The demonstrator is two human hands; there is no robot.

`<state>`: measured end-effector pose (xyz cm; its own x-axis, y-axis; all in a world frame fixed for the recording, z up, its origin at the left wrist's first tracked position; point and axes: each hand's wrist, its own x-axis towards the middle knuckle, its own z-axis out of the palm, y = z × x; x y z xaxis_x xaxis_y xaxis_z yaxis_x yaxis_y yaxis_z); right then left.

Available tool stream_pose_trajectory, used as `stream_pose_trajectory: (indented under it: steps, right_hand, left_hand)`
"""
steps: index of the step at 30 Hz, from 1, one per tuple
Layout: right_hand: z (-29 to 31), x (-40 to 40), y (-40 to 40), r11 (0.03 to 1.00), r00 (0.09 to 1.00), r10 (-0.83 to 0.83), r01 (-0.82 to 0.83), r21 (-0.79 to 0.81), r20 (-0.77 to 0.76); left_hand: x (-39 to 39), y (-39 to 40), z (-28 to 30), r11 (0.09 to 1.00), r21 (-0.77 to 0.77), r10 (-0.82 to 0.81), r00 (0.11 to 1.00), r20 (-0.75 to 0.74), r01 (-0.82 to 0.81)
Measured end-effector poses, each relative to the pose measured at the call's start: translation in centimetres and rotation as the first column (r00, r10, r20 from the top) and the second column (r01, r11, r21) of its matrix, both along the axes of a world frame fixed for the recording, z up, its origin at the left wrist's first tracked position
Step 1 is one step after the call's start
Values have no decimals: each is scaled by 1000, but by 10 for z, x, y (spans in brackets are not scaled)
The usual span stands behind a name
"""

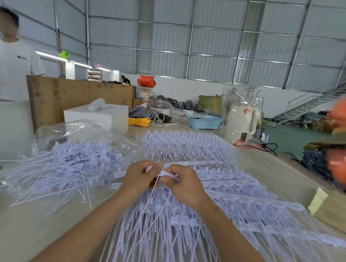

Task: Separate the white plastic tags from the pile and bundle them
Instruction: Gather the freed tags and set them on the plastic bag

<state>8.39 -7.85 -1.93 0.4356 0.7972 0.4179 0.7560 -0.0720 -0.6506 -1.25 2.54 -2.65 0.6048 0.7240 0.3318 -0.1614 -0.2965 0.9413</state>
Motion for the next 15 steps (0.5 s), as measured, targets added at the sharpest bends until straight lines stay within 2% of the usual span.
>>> stream_pose_trajectory:
  steps: [3,7,13,15]
  right_hand:
    - [2,2,-3,994,996,40,-47,-96,-75]
    - [6,1,-8,978,989,112,-127,-166,-97]
    - [9,1,-8,995,992,94,-97,-31,-80]
    - [8,2,-8,995,991,98,-100,-15,-87]
  left_hand:
    - [-4,-2,2,991,130,-30,996,-90,42]
    - [-4,-3,3,984,161,-56,988,-145,80]
    - [0,-5,6,997,54,-42,993,-108,48]
    - [0,-6,6,995,94,-33,990,-139,46]
